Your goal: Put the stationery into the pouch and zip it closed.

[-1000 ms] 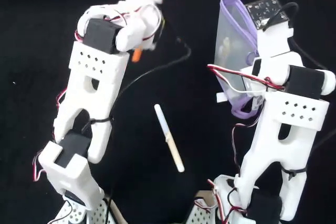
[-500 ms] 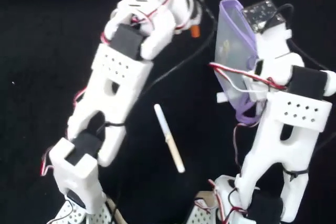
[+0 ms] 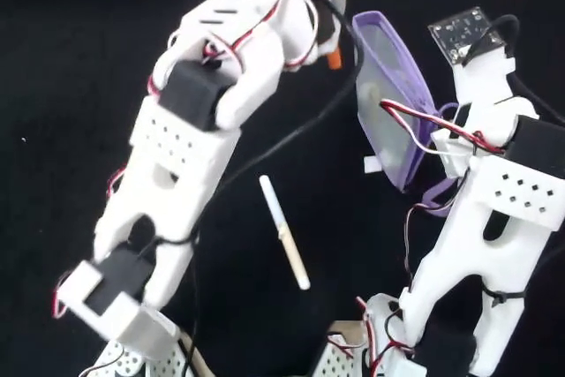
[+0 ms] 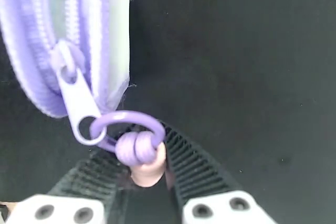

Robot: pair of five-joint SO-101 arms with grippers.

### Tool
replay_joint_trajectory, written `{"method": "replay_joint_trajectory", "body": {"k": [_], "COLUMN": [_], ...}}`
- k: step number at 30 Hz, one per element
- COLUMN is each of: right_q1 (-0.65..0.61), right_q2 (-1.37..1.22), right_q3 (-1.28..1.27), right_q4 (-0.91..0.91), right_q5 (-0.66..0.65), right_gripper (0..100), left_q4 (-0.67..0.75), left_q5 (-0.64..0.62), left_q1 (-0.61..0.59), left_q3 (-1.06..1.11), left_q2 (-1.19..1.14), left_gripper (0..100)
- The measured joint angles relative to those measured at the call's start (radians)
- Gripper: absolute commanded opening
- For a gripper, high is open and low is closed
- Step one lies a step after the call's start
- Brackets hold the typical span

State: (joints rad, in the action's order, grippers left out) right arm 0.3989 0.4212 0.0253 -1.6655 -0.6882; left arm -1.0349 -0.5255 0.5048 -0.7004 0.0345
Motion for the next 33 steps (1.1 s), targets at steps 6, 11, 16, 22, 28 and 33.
{"method": "replay_joint_trajectory", "body": {"k": [6,11,16,22,28,33], "right_q1": [0.0,0.0,0.0,0.0,0.0,0.0], "right_q2": [0.0,0.0,0.0,0.0,0.0,0.0], "right_q3": [0.0,0.0,0.0,0.0,0.0,0.0], "right_q4": [0.0,0.0,0.0,0.0,0.0,0.0], "right_q5": [0.0,0.0,0.008,0.008,0.011,0.011], "right_gripper": [1.1,1.1,1.1,1.1,1.1,1.1], "left_q4": [0.069,0.43,0.884,1.177,1.261,1.323], "left_q5": [0.0,0.109,0.173,0.18,0.313,0.454], "left_q1": [-0.003,0.002,0.061,0.103,0.112,0.114], "left_q3": [0.275,0.605,0.93,1.01,0.987,0.887], "left_q2": [0.242,0.33,0.331,0.331,0.293,0.098], "left_gripper": [3,3,3,3,3,3]}}
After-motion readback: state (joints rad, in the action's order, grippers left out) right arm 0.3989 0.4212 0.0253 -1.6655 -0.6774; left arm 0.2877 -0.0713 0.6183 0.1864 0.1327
